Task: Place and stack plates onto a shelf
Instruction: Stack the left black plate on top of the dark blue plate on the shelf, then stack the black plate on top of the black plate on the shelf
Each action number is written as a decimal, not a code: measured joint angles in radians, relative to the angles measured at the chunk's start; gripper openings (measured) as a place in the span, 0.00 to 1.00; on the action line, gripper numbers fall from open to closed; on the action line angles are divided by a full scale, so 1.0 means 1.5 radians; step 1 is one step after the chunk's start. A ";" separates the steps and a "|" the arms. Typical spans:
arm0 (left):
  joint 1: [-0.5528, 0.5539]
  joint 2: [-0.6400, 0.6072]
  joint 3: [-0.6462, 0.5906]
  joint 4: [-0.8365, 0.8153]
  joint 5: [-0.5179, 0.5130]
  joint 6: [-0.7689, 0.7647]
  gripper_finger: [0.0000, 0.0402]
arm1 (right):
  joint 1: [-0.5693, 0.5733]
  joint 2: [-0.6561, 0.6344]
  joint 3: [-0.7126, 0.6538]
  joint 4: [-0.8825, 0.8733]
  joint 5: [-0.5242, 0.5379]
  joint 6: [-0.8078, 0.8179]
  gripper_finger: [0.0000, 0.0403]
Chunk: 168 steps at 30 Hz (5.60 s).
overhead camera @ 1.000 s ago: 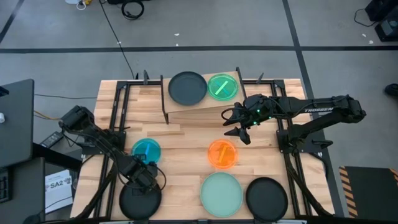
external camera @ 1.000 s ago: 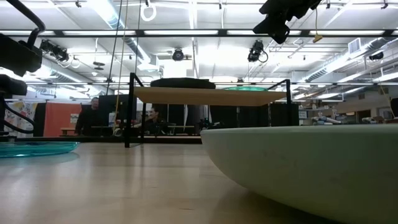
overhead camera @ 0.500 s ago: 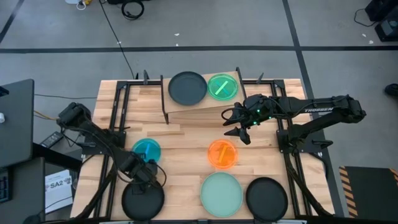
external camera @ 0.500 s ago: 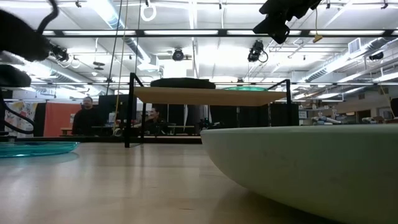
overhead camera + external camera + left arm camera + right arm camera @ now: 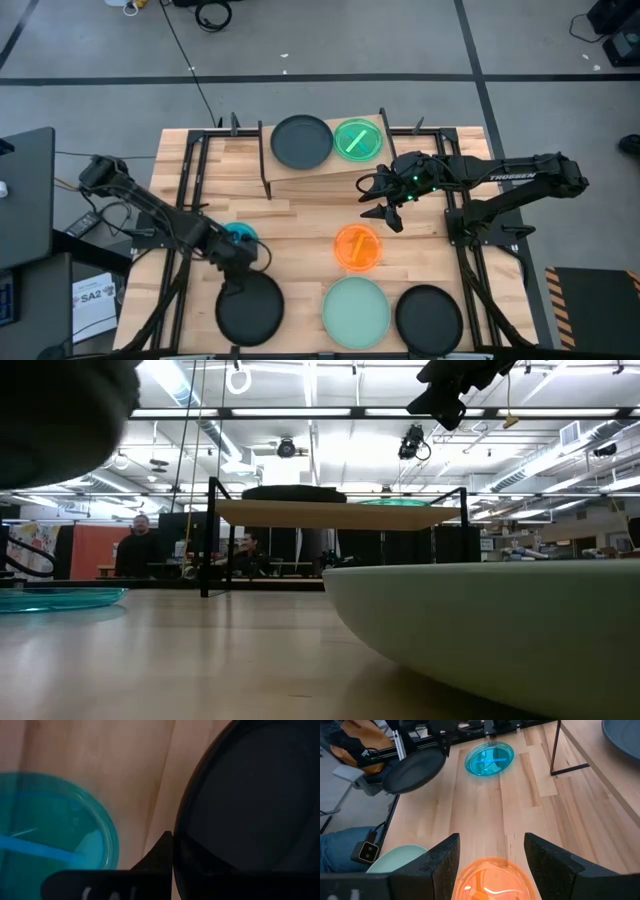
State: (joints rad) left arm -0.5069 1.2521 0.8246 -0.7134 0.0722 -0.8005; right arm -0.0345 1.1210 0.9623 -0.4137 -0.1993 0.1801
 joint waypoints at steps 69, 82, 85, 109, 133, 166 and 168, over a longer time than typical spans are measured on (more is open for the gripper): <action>0.825 -0.045 0.001 0.377 -0.001 0.027 0.04 | 0.000 0.000 0.000 0.000 0.000 0.000 0.56; 0.825 -0.045 0.001 0.359 -0.018 0.042 0.07 | 0.000 0.000 0.000 0.000 0.000 0.000 0.56; 0.825 -0.045 0.001 0.360 -0.018 0.043 0.10 | 0.000 0.000 0.000 0.000 0.000 0.000 0.56; 0.825 -0.045 0.001 0.401 -0.018 0.041 0.24 | 0.000 0.000 0.000 0.000 0.000 0.000 0.56; 0.825 -0.045 0.001 0.398 -0.023 0.036 0.47 | 0.000 0.000 0.000 0.000 0.000 0.000 0.56; 0.713 -0.045 0.001 0.509 -0.044 0.321 0.47 | 0.103 0.000 0.000 -0.193 0.091 0.122 0.56; 0.696 -0.045 0.001 0.510 -0.044 0.322 0.47 | 0.123 0.000 0.000 -0.203 0.091 0.125 0.56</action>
State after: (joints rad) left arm 0.5377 1.1843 0.8257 0.0523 0.0065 -0.3172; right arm 0.1499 1.1210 0.9619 -0.7184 -0.0629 0.3677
